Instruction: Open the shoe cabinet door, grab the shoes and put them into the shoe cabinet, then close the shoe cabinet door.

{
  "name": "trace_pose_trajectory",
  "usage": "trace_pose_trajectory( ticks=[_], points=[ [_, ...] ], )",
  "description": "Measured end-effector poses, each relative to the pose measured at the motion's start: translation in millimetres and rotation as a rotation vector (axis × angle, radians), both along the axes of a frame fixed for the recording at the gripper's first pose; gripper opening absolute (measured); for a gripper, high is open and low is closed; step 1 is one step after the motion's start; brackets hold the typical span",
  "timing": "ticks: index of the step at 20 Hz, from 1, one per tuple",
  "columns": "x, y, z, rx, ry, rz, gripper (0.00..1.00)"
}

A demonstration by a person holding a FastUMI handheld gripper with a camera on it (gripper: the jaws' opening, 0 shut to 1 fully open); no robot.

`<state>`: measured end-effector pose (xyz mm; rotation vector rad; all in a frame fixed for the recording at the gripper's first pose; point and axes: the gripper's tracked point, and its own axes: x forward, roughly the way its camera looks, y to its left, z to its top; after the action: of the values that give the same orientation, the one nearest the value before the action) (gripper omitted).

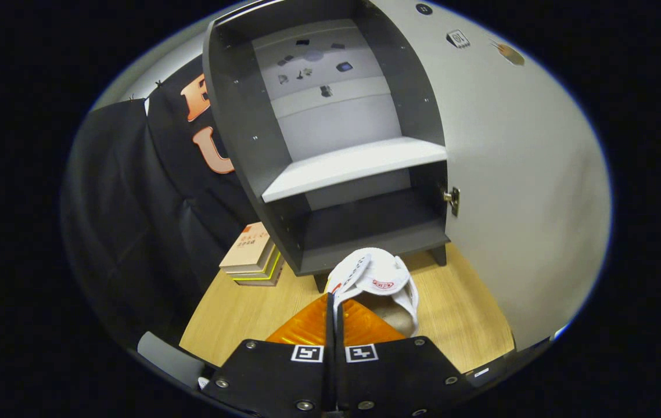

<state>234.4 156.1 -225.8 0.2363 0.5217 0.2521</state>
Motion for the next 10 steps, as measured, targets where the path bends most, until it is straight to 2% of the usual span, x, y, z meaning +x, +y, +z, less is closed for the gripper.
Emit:
trace_pose_trajectory(
  ticks=[5,10],
  points=[
    [36.3,0.7,79.4,0.001,-0.144,0.030,0.00],
    [99.8,0.5,119.8,-0.045,-0.228,0.063,0.00]
  ],
)
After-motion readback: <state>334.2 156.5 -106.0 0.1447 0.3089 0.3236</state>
